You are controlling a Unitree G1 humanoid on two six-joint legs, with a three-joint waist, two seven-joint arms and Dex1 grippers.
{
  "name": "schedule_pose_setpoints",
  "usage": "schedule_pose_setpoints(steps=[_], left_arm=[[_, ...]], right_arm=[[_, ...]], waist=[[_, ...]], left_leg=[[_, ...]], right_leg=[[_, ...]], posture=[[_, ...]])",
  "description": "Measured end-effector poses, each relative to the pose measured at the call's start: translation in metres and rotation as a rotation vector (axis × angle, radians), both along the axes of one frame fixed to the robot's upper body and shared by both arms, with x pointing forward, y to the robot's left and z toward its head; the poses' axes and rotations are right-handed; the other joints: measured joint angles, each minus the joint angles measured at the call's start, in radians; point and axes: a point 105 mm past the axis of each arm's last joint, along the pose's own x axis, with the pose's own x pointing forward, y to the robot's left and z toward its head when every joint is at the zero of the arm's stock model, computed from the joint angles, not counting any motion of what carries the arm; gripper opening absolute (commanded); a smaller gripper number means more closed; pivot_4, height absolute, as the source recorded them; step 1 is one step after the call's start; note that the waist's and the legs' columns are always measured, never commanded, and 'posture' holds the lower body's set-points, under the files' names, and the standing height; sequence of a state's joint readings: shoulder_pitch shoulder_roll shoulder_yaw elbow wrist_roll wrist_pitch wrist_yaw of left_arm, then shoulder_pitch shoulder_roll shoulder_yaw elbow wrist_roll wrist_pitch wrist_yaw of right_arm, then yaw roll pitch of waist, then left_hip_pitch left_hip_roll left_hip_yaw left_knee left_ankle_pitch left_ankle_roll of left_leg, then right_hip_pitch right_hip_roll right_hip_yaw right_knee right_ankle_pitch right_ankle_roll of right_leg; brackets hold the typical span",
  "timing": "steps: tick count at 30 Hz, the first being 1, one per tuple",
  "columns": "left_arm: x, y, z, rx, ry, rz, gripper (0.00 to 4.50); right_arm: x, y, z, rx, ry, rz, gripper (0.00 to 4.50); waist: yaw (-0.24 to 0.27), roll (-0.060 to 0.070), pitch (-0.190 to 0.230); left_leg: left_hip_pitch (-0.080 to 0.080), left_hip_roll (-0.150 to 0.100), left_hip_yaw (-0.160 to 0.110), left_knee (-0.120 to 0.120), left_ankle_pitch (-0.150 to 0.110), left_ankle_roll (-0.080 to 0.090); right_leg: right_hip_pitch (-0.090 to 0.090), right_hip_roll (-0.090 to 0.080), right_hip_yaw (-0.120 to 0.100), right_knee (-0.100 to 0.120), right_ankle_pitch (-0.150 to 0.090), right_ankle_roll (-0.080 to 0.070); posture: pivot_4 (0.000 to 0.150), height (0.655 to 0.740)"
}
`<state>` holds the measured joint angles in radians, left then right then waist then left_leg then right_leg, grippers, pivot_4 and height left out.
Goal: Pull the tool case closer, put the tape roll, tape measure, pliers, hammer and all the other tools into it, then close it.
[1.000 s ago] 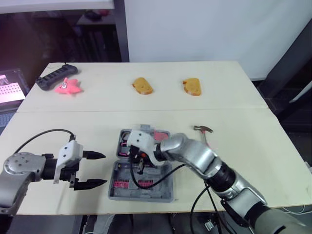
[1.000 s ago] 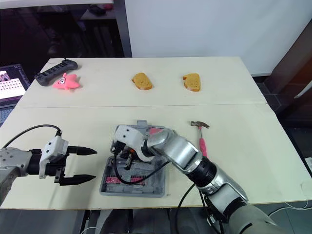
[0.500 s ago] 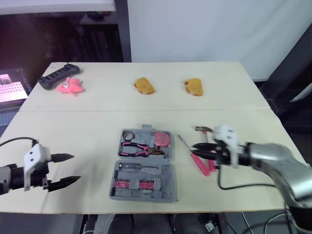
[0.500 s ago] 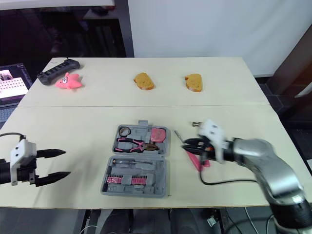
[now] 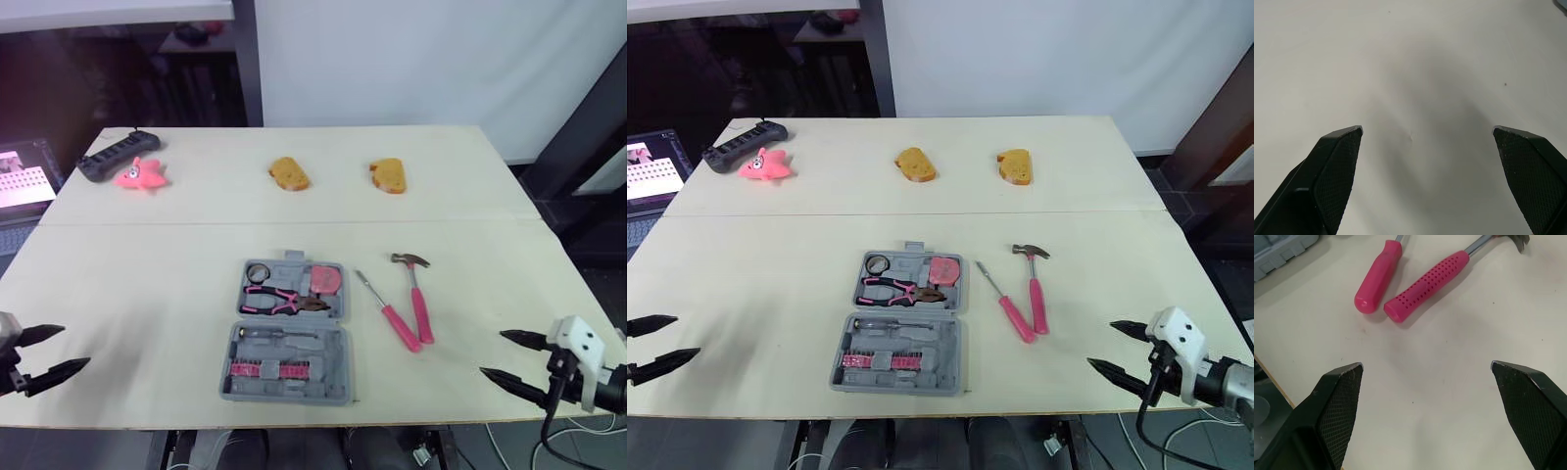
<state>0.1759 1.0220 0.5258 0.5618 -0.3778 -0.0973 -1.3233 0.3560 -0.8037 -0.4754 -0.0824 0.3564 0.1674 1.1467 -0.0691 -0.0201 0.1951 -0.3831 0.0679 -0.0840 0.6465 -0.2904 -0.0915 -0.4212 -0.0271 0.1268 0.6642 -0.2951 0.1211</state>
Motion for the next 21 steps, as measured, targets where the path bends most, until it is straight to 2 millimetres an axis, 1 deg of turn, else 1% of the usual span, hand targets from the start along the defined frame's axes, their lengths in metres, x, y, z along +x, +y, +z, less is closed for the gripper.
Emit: schedule_pose_setpoints(steps=[3,5,7,10,12,15,18,20,21], left_arm=[[0.005,-0.002,0.003,0.001,-0.018,-0.009,4.5],[0.008,-0.004,0.004,-0.003,-0.03,-0.014,4.5],[0.01,-0.007,0.003,-0.009,-0.033,-0.024,4.5],[0.014,-0.013,-0.003,-0.028,-0.035,-0.034,4.5],[0.016,-0.019,-0.006,-0.039,-0.041,-0.044,4.5],[0.021,-0.035,-0.006,-0.055,-0.053,-0.083,4.5],[0.022,-0.06,-0.013,-0.095,-0.054,-0.125,4.5],[0.024,-0.077,-0.017,-0.131,-0.065,-0.141,4.5],[0.027,-0.087,-0.016,-0.147,-0.077,-0.154,4.5]], right_arm=[[0.002,0.0,0.001,-0.004,-0.013,-0.005,4.44],[0.003,0.001,0.0,-0.005,-0.015,-0.004,4.44],[0.003,0.004,-0.001,-0.004,-0.013,0.004,4.44],[0.004,0.005,-0.002,0.003,-0.02,-0.005,4.44],[0.005,0.01,0.001,0.012,-0.033,-0.003,4.44],[0.006,0.023,0.008,0.021,-0.061,0.009,4.44],[0.011,0.04,0.017,0.033,-0.097,0.002,4.44],[0.02,0.053,0.024,0.05,-0.122,-0.018,4.44],[0.028,0.062,0.03,0.069,-0.143,-0.041,4.44]], waist=[[0.0,0.0,0.0],[0.001,0.0,0.0],[0.001,0.0,0.0],[0.001,0.0,0.0],[0.001,0.0,0.0],[0.003,0.0,0.0],[0.002,0.0,0.0],[0.0,0.0,0.0],[0.0,0.0,0.0]], left_leg=[[0.001,0.0,0.0,0.0,0.0,0.0],[0.005,0.0,0.0,-0.001,0.0,0.0],[0.01,0.0,0.0,-0.001,0.0,0.0],[0.011,0.0,0.0,-0.001,0.0,0.0],[0.011,0.0,0.0,-0.001,0.0,0.0],[0.011,0.0,0.0,-0.001,0.0,0.0],[0.011,0.0,0.0,0.0,0.0,0.0],[0.011,0.0,-0.001,0.0,0.0,0.0],[0.011,0.0,-0.001,0.0,0.0,0.0]], right_leg=[[0.001,0.0,0.0,0.0,0.0,0.0],[0.005,0.0,0.0,0.0,0.0,0.001],[0.011,0.0,0.0,-0.001,-0.001,0.001],[0.012,0.0,0.0,-0.001,-0.002,0.001],[0.012,0.0,0.0,-0.001,-0.002,0.002],[0.012,0.0,0.0,-0.001,-0.001,0.002],[0.012,0.0,0.0,-0.001,-0.001,0.003],[0.012,0.0,0.0,-0.001,-0.001,0.002],[0.012,0.0,0.0,-0.001,-0.001,0.002]], posture=[[0.15,0.74],[0.15,0.74],[0.15,0.74],[0.15,0.74],[0.15,0.74],[0.15,0.74],[0.15,0.74],[0.15,0.74],[0.15,0.74]])
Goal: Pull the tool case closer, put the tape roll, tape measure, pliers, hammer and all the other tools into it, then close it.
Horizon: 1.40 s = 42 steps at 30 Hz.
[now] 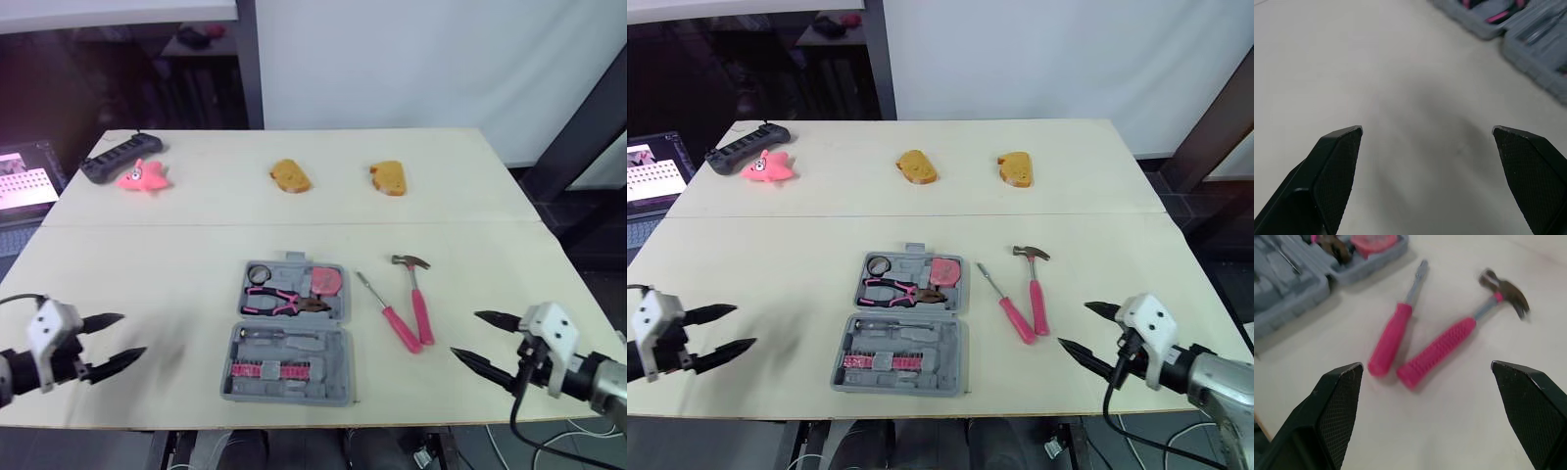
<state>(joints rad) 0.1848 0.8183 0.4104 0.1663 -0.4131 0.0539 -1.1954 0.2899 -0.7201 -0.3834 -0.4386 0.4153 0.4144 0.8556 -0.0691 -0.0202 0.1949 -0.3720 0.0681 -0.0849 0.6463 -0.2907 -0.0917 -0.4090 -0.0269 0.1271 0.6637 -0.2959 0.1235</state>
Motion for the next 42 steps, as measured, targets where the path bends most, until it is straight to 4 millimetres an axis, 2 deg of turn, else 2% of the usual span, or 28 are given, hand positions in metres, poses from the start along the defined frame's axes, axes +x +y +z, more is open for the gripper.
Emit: schedule_pose_setpoints(steps=[3,7,10,16,19,24,28,34,41,42], left_arm=[[0.009,-0.024,0.007,-0.018,-0.038,-0.042,4.5],[0.017,-0.05,0.015,-0.032,-0.078,-0.096,4.5],[0.02,-0.063,0.019,-0.045,-0.095,-0.113,4.5],[0.025,-0.074,0.017,-0.073,-0.096,-0.114,4.5],[0.026,-0.082,0.014,-0.085,-0.088,-0.134,4.5],[0.031,-0.088,0.022,-0.089,-0.123,-0.138,4.5],[0.031,-0.096,0.02,-0.105,-0.125,-0.142,4.5],[0.03,-0.101,0.024,-0.103,-0.144,-0.145,4.5],[0.025,-0.104,0.024,-0.096,-0.14,-0.149,4.5],[0.025,-0.104,0.024,-0.095,-0.144,-0.147,4.5]], right_arm=[[0.019,0.012,0.005,-0.012,0.003,-0.093,4.44],[0.039,0.011,-0.004,-0.015,0.05,-0.297,4.44],[0.048,0.019,-0.01,0.001,0.076,-0.393,4.44],[0.058,0.016,-0.017,0.025,0.109,-0.574,4.44],[0.065,0.024,-0.018,0.04,0.118,-0.583,4.44],[0.085,0.036,-0.02,0.051,0.116,-0.606,4.44],[0.097,0.032,-0.028,0.045,0.141,-0.683,4.44],[0.104,0.037,-0.042,0.068,0.215,-0.744,4.44],[0.109,0.032,-0.054,0.064,0.274,-0.794,4.44],[0.11,0.032,-0.054,0.066,0.276,-0.795,4.2]], waist=[[0.004,0.0,0.0],[0.017,0.0,0.0],[0.021,0.001,0.0],[0.024,0.001,0.0],[0.024,0.001,0.0],[0.021,0.001,0.0],[0.022,0.001,0.0],[0.021,0.001,0.0],[0.017,0.001,0.0],[0.016,0.001,0.0]], left_leg=[[0.0,0.0,0.0,0.001,0.0,0.0],[-0.001,0.0,0.0,0.001,0.0,0.0],[-0.001,0.0,0.0,0.0,0.0,0.0],[-0.001,0.0,0.0,0.0,0.0,0.0],[-0.001,0.0,0.0,0.0,0.0,0.0],[-0.001,0.0,0.0,0.0,0.0,0.0],[-0.001,0.0,0.0,0.0,0.0,0.0],[-0.001,0.0,0.0,0.0,0.0,0.0],[-0.001,0.0,0.0,0.0,0.0,0.0],[-0.001,0.0,0.0,0.0,0.0,0.0]], right_leg=[[0.0,0.0,0.0,0.0,0.0,0.0],[0.0,0.0,0.0,-0.001,0.0,0.0],[-0.001,0.0,0.0,-0.001,0.0,0.0],[-0.001,0.0,0.0,-0.001,0.0,0.0],[-0.001,0.0,0.0,-0.001,0.0,0.0],[-0.001,0.0,0.0,-0.001,0.0,0.001],[-0.001,0.0,0.0,-0.001,0.001,0.002],[-0.002,0.0,0.0,-0.001,0.001,0.002],[-0.002,0.0,0.0,-0.001,0.001,0.002],[-0.001,0.0,0.0,-0.001,0.001,0.002]], posture=[[0.15,0.74],[0.15,0.74],[0.15,0.74],[0.15,0.74],[0.15,0.74],[0.15,0.74],[0.15,0.74],[0.15,0.74],[0.15,0.74],[0.15,0.74]])
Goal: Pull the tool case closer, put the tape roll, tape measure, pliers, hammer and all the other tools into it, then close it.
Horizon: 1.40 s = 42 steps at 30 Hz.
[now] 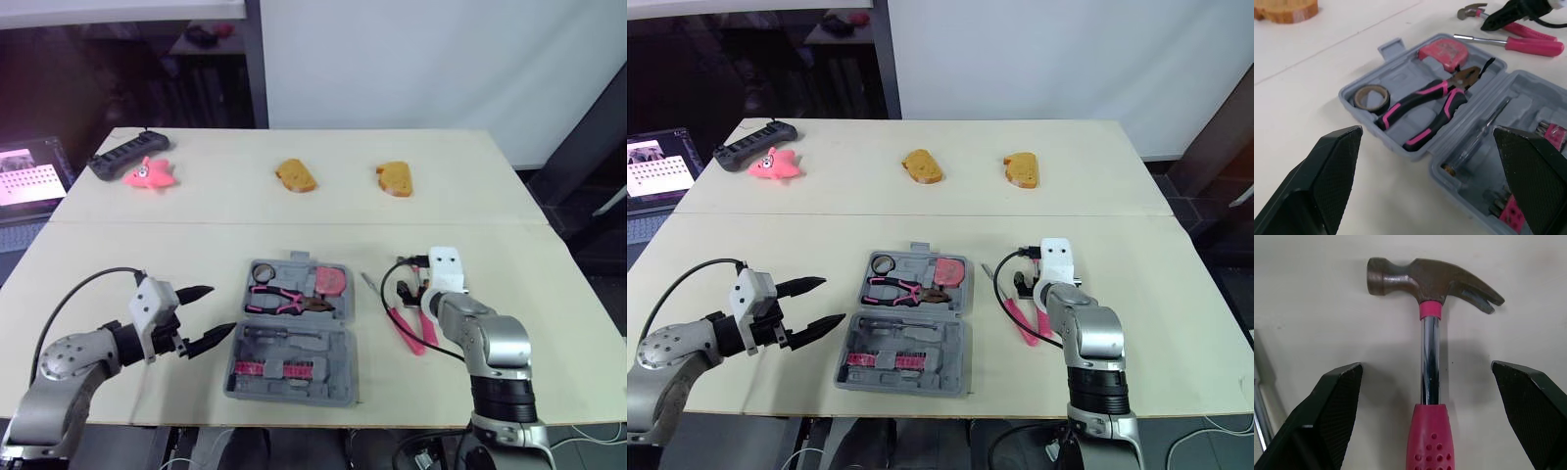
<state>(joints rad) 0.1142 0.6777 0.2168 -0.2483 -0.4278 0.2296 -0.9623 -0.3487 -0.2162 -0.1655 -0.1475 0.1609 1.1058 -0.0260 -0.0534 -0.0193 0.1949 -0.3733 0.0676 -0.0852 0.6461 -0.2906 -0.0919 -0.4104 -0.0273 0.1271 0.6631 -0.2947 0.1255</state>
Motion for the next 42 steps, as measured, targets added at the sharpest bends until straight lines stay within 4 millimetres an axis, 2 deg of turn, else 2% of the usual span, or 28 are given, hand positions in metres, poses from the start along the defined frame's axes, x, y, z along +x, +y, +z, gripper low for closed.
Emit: schedule_pose_setpoints(steps=[2,9,21,24,28,31,33,38,42], left_arm=[[0.0,0.0,0.0,0.0,-0.001,0.005,4.5],[-0.003,0.002,-0.004,0.002,0.013,0.013,4.5],[-0.004,0.002,-0.005,0.003,0.015,0.015,4.5],[-0.004,0.003,-0.006,0.002,0.018,0.016,4.5],[-0.003,0.003,-0.006,0.0,0.015,0.009,4.5],[0.0,0.002,-0.003,0.0,0.004,-0.002,4.5],[0.001,0.002,-0.003,0.001,0.009,-0.009,4.5],[0.001,0.005,-0.006,0.007,0.028,-0.018,4.5],[0.003,0.006,-0.002,0.018,0.022,-0.034,4.5]], right_arm=[[0.002,0.001,0.0,0.012,0.002,0.003,3.63],[0.005,0.0,-0.001,0.032,-0.008,-0.005,0.12],[0.008,0.0,0.003,0.067,-0.03,0.036,0.04],[0.005,-0.002,0.019,0.068,-0.053,0.057,0.04],[-0.005,0.006,0.052,0.1,-0.11,0.106,0.04],[-0.024,0.024,0.076,0.12,-0.12,0.212,0.04],[-0.038,0.038,0.081,0.125,-0.119,0.281,0.04],[-0.086,0.07,0.05,0.175,-0.028,0.398,0.04],[-0.11,0.079,0.035,0.194,0.02,0.416,0.04]], waist=[[-0.004,0.0,0.0],[-0.009,0.0,0.0],[-0.017,0.0,0.0],[-0.016,0.004,0.002],[-0.019,0.005,0.003],[-0.016,0.005,0.003],[-0.016,0.005,0.003],[-0.016,0.005,0.003],[-0.017,0.004,0.003]], left_leg=[[0.0,0.0,0.0,0.0,0.0,0.0],[0.0,0.0,0.0,0.0,0.0,0.0],[-0.001,0.0,0.0,0.0,0.0,0.0],[-0.002,0.0,0.0,-0.001,0.0,0.0],[-0.002,0.0,0.0,-0.003,0.0,0.0],[-0.002,0.0,-0.001,-0.003,0.0,0.0],[-0.002,0.0,-0.001,-0.003,0.0,0.0],[-0.004,0.0,0.0,-0.004,0.0,0.0],[-0.003,0.0,0.0,-0.004,0.0,0.0]], right_leg=[[0.0,0.0,0.0,0.0,0.0,0.0],[0.0,0.0,0.0,0.0,0.0,0.0],[0.0,0.0,0.0,-0.001,0.0,0.0],[-0.002,0.0,0.0,0.0,0.0,0.0],[-0.004,0.0,0.0,0.0,0.0,0.0],[-0.004,0.0,0.0,0.0,0.0,0.0],[-0.004,0.0,0.0,0.0,0.0,0.0],[-0.005,0.0,0.0,-0.002,-0.002,-0.002],[-0.005,0.0,0.0,-0.002,-0.002,-0.003]], posture=[[0.15,0.74],[0.15,0.74],[0.15,0.74],[0.15,0.74],[0.15,0.74],[0.15,0.74],[0.15,0.74],[0.15,0.74],[0.15,0.74]])
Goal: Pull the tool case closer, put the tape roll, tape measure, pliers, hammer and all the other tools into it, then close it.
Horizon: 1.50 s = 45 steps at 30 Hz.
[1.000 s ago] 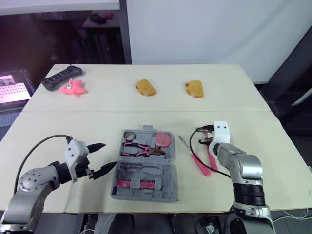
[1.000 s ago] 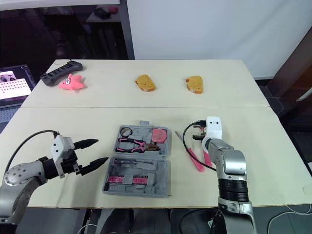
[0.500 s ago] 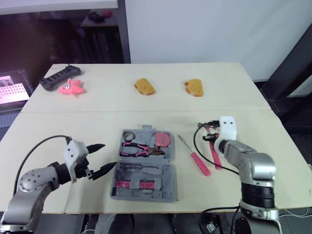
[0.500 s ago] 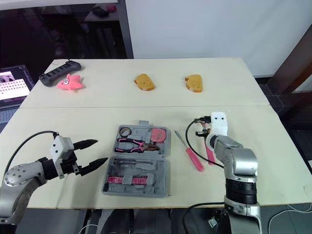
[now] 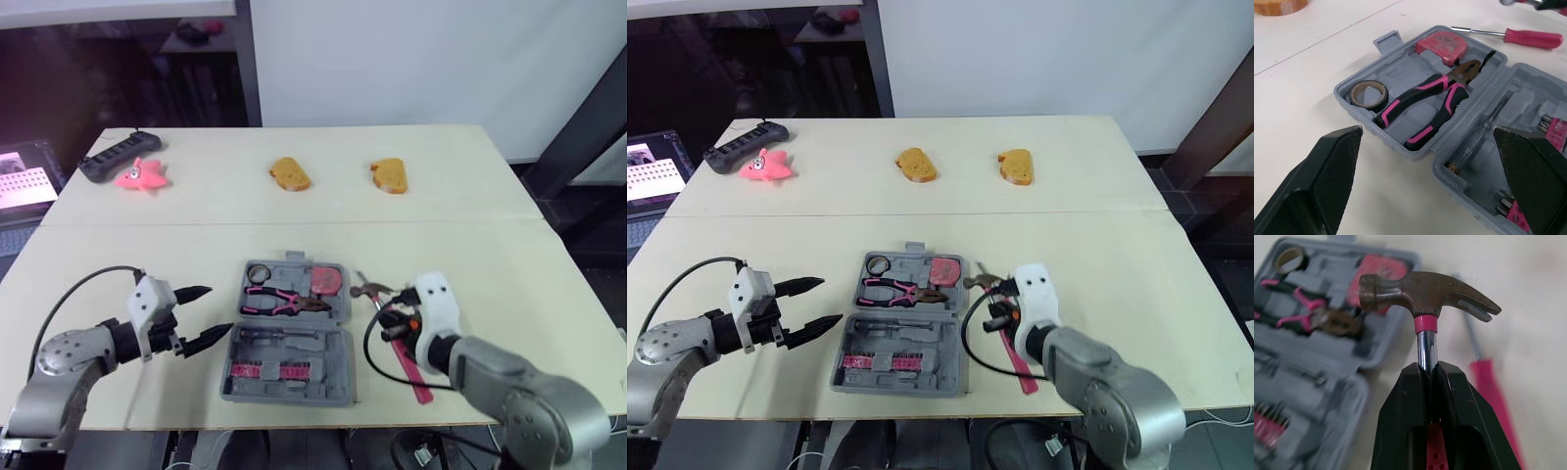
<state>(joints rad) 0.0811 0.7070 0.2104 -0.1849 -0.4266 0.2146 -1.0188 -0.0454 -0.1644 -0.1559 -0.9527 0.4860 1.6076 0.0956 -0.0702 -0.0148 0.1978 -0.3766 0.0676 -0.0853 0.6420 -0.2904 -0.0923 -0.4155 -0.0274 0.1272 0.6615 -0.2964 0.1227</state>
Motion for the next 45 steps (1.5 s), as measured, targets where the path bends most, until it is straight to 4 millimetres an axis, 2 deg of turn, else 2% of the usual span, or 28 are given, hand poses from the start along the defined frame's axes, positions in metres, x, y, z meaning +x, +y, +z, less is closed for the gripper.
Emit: schedule_pose_setpoints(steps=[11,21,31,35,40,41,44,45], left_arm=[[0.0,0.003,-0.001,0.013,0.023,-0.002,4.5],[-0.001,0.006,-0.001,0.024,0.029,0.004,4.5],[-0.007,0.008,-0.003,0.052,0.053,-0.032,4.5],[-0.009,0.007,-0.003,0.058,0.057,-0.052,4.5],[-0.01,0.005,-0.002,0.062,0.053,-0.066,4.5],[-0.011,0.005,-0.002,0.062,0.055,-0.069,4.5],[-0.014,0.005,-0.003,0.061,0.064,-0.079,4.5],[-0.017,0.007,-0.002,0.06,0.073,-0.085,4.5]], right_arm=[[-0.017,0.003,-0.036,-0.037,0.148,-0.049,0.04],[-0.009,-0.004,-0.048,-0.048,0.126,-0.105,0.04],[-0.004,-0.001,-0.059,-0.047,0.083,-0.123,0.04],[-0.005,0.001,-0.062,-0.034,0.079,-0.116,1.78],[-0.006,0.005,-0.058,-0.02,0.07,-0.095,4.24],[-0.006,0.003,-0.055,-0.014,0.068,-0.097,4.44],[-0.011,-0.013,-0.047,-0.036,0.079,-0.106,4.44],[-0.013,-0.02,-0.038,-0.047,0.066,-0.093,4.44]], waist=[[0.0,0.0,0.0],[0.0,-0.001,0.0],[-0.001,-0.006,-0.003],[0.0,-0.007,-0.004],[0.003,-0.007,-0.004],[0.004,-0.007,-0.004],[0.004,-0.006,-0.003],[0.002,-0.006,-0.003]], left_leg=[[-0.001,0.0,0.0,0.0,0.0,0.0],[-0.001,0.0,0.0,0.0,0.0,0.0],[-0.001,0.0,0.0,0.0,0.0,0.0],[0.001,0.0,0.0,0.0,0.0,0.0],[0.001,0.0,0.0,0.0,0.0,-0.001],[0.001,0.0,0.0,0.0,0.0,-0.001],[-0.001,0.0,0.0,0.0,0.0,-0.001],[-0.001,0.0,0.0,0.0,0.0,-0.001]], right_leg=[[-0.002,0.0,0.0,0.0,0.0,0.0],[-0.002,0.0,0.0,0.0,0.0,0.0],[-0.002,0.0,0.001,0.0,0.0,-0.001],[0.001,0.0,0.001,-0.001,-0.001,-0.001],[0.003,0.0,0.001,-0.004,-0.001,-0.001],[0.003,-0.001,0.001,-0.005,-0.001,-0.001],[0.003,-0.001,0.0,-0.007,0.0,-0.001],[0.002,-0.001,0.0,-0.007,0.0,-0.001]], posture=[[0.15,0.74],[0.15,0.74],[0.15,0.74],[0.15,0.74],[0.15,0.74],[0.15,0.74],[0.15,0.74],[0.15,0.74]])
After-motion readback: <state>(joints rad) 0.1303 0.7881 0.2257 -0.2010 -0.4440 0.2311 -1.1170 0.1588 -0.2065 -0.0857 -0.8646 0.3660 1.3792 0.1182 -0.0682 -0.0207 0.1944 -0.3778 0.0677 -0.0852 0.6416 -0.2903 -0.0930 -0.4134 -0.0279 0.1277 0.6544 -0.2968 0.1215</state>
